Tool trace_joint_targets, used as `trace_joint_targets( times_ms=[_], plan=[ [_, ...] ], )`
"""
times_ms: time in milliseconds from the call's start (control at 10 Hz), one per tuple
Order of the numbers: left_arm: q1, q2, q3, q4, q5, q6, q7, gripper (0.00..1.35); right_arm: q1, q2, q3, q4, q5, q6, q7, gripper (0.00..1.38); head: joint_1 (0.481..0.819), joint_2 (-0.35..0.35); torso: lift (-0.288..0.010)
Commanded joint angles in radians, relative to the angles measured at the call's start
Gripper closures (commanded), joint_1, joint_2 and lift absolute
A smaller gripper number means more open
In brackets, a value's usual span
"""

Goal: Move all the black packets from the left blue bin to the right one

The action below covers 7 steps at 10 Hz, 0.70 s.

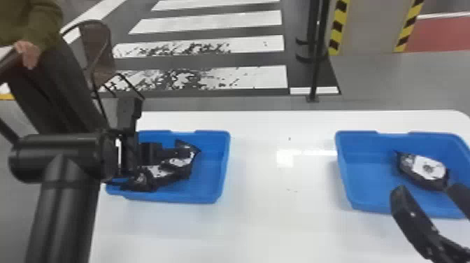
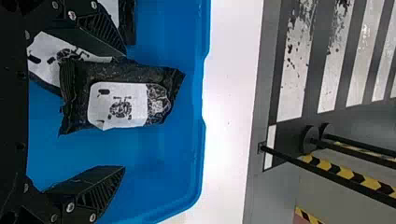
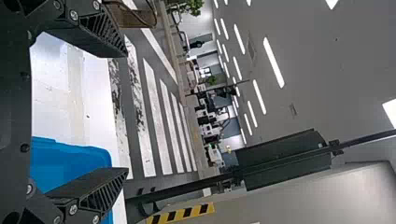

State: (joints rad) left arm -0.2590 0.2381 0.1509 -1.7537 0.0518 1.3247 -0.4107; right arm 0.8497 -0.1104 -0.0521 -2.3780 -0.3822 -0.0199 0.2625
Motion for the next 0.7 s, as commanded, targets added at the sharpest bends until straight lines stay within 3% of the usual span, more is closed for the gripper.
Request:
trace_joint_targets(
  times_ms=[0,300,500,600],
  plan=[
    [-0.040,0.003,-0.025,0.061,-0.030,0.010,0.003,0.19,-0.003,0.000,0.002,0.008,-0.015,0.000,0.001,0.16,0.695,0.161,-0.140],
    [-0.107,0.003,-0.063,0.189,-0.048,-0.012,0.018,0.34,-0.010,0.000,0.004,0.023,-0.039,0.000,0.004,0.16,0.695,0.167,-0.140],
    [-0.131,-0.005,-0.075,0.255,-0.038,-0.063,0.026,0.83,-0.010,0.000,0.006,0.028,-0.047,0.000,0.004,0.16,0.695,0.164,-0.140],
    [-0.129,-0.008,-0.077,0.258,-0.040,-0.080,0.026,0.82,-0.010,0.000,0.006,0.030,-0.053,0.000,0.006,0.16,0.695,0.158,-0.140]
  ],
)
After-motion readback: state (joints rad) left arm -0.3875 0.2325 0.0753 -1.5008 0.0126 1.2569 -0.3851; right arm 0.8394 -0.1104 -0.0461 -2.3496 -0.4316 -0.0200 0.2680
